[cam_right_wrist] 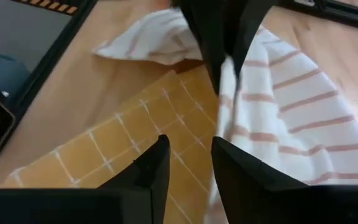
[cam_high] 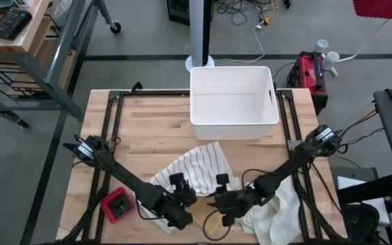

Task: Fold towel
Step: Fold the brown patterned towel

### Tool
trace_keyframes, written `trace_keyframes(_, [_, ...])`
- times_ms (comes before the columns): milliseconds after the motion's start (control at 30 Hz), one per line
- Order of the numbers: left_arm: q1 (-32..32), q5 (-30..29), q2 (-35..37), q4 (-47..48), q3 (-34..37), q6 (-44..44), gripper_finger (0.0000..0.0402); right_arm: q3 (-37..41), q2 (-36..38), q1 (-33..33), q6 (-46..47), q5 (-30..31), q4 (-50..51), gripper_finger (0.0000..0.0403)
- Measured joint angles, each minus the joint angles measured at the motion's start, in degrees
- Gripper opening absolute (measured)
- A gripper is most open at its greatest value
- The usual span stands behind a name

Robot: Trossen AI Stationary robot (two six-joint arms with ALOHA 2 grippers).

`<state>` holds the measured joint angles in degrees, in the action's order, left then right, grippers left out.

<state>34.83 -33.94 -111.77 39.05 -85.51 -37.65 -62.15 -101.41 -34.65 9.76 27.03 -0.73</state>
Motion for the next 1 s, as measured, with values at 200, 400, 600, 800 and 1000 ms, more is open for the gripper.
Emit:
trace_keyframes(200, [-0.1,-1.1,0.0,1.3,-3.5,1.3,0.0000,-0.3,-3.5,1.3,1.1,4.0,0.0,0.0097])
trace_keyframes(400, [0.4,-0.7,0.1,1.5,-4.5,2.3,0.0000,-0.3,-4.6,1.5,2.1,11.4,0.4,0.0053])
trace_keyframes(600, [0.9,4.6,0.1,5.1,-4.5,-2.3,0.0000,-0.6,-3.1,1.2,2.7,13.7,6.1,0.0006])
trace_keyframes(800, [2.6,4.9,0.1,9.9,-4.4,-7.8,0.0000,-4.2,-1.0,-0.8,3.3,17.5,14.5,0.0002])
trace_keyframes(1000, [2.9,8.5,0.2,9.8,-4.6,-9.0,0.0000,-10.0,0.3,-2.9,2.9,21.2,24.7,0.0001])
